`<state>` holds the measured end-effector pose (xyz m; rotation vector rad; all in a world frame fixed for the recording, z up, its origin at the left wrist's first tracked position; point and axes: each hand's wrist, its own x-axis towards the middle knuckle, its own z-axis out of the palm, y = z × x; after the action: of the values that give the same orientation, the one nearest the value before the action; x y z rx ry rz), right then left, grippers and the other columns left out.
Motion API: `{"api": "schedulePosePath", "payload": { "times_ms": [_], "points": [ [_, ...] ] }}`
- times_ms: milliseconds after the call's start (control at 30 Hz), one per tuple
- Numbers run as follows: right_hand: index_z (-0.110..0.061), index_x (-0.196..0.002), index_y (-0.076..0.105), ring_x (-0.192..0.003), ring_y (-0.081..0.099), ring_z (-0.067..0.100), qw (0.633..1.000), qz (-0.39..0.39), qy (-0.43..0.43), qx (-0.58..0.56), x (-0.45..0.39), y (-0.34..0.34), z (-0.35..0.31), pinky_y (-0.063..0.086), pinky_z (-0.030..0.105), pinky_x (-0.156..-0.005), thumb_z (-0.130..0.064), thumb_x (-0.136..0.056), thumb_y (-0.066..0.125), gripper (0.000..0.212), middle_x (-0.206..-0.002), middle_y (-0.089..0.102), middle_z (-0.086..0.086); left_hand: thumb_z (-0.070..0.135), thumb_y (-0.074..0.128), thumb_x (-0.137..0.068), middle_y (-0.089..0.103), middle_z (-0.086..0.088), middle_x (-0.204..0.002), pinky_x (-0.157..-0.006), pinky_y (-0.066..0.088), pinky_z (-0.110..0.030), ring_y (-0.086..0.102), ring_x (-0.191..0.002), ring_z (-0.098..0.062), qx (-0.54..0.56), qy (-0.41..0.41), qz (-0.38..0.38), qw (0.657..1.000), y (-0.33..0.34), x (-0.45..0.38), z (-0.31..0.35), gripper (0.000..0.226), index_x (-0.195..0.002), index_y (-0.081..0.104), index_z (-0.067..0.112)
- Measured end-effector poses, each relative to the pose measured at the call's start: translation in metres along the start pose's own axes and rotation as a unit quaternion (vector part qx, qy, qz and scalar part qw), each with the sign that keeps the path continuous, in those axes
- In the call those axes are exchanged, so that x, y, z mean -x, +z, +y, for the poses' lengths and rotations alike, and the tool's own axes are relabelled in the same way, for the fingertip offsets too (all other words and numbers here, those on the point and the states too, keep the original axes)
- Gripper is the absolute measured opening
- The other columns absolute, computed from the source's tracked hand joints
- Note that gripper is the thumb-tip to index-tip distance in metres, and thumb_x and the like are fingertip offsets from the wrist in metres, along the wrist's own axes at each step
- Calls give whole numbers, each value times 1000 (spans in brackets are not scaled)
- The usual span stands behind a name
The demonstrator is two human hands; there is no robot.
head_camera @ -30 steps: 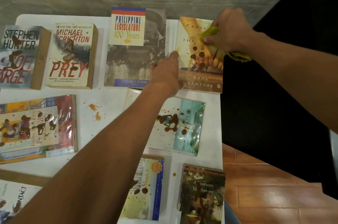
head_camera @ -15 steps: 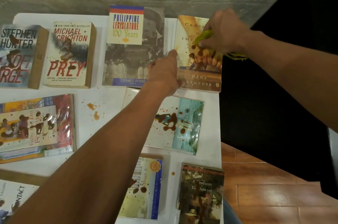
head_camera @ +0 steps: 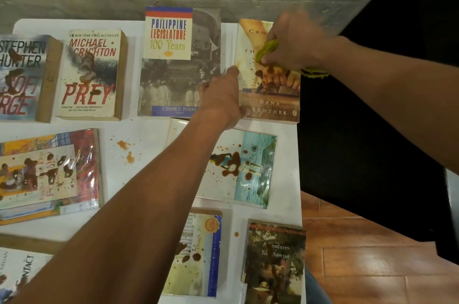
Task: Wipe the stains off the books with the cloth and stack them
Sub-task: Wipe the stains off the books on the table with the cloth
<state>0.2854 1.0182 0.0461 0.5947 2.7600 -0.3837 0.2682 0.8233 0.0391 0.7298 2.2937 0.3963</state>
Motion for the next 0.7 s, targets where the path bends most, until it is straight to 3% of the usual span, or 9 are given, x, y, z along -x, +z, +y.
{"api": "schedulePosePath", "payload": {
  "times_ms": [167, 300, 400, 467, 567, 700],
  "points": [
    [-16, -123, 67, -114, 54, 24, 1000, 12, -5, 1, -4, 0, -9, 46, 35, -95, -44, -85, 75, 48, -121, 59, 8, 24, 81, -84, 57, -12, -132, -114, 35, -44, 51, -128, -32, -6, 0, -1, 1000, 0, 1, 0, 82, -148, 31, 15],
    [-15, -110, 72, -85, 55, 20, 999, -13, -33, 28, -5, -3, -14, 44, 30, -72, -44, -80, 79, 42, -94, 61, 2, 25, 81, -84, 59, -12, -129, -113, 37, -45, 52, -126, -32, -6, 1, -4, 1000, -1, 0, 0, 81, -147, 32, 15],
    [-18, -116, 67, -101, 55, 25, 999, 17, -26, 40, -7, -2, -15, 46, 36, -83, -46, -84, 75, 43, -113, 58, 6, 26, 81, -85, 59, -11, -130, -112, 36, -44, 52, -126, -32, -17, 2, -3, 1000, -1, 0, 1, 80, -147, 31, 15],
    [-16, -116, 70, -104, 55, 26, 997, -1, -54, 56, -7, 0, -17, 44, 39, -95, -45, -87, 72, 41, -108, 58, 5, 27, 80, -85, 59, -11, -131, -113, 36, -44, 52, -126, -32, -25, 1, -3, 1000, 0, 0, 1, 81, -148, 30, 15],
    [-13, -117, 69, -94, 49, 21, 997, 9, -62, 43, -8, 0, -17, 47, 38, -91, -45, -87, 73, 44, -106, 58, 4, 26, 81, -84, 59, -11, -130, -112, 38, -44, 54, -125, -32, -21, 0, -1, 1000, 0, -1, 0, 82, -148, 30, 15],
    [-11, -110, 72, -104, 55, 29, 992, -5, -99, 79, -5, -1, -19, 46, 41, -90, -46, -87, 71, 42, -98, 55, 4, 27, 81, -84, 58, -11, -133, -113, 36, -42, 52, -128, -32, -25, 0, 1, 1000, 0, 0, 2, 84, -149, 29, 15]
  ]
}}
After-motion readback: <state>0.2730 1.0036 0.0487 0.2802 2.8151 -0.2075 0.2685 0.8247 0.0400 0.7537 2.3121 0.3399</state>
